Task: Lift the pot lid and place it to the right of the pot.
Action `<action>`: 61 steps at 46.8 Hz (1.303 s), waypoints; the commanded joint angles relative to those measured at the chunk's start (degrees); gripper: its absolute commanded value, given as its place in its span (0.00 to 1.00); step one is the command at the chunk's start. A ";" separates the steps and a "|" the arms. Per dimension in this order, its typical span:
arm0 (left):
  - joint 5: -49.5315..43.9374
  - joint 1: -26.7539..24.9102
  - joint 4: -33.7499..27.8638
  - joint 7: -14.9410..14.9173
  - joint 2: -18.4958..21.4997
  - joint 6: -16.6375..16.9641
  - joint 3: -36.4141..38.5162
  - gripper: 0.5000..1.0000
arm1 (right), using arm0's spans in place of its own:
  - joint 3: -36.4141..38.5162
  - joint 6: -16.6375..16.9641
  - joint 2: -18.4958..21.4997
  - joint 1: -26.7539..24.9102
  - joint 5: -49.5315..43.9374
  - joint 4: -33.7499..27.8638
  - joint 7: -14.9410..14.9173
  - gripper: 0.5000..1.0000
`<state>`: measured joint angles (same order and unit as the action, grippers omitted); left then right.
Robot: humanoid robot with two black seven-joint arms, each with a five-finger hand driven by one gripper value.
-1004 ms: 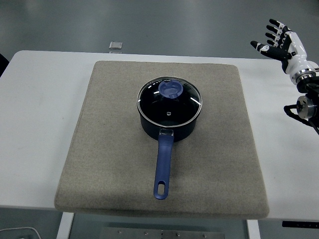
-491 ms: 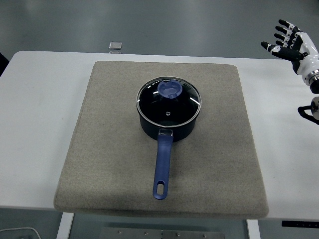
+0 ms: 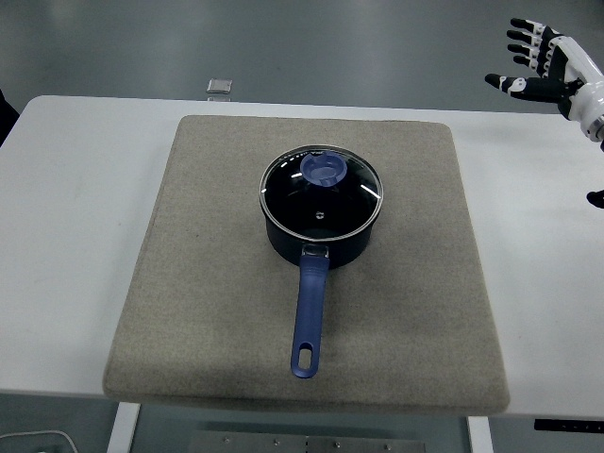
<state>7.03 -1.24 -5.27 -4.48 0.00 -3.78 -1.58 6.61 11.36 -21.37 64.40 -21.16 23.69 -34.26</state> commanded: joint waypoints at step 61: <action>0.00 0.01 0.00 0.00 0.00 0.00 0.00 1.00 | 0.24 12.19 -1.40 20.60 -42.39 28.96 -0.74 0.83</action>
<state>7.03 -1.23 -5.27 -4.48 0.00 -3.78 -1.58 7.02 23.71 -23.58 85.25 -63.41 52.64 -35.00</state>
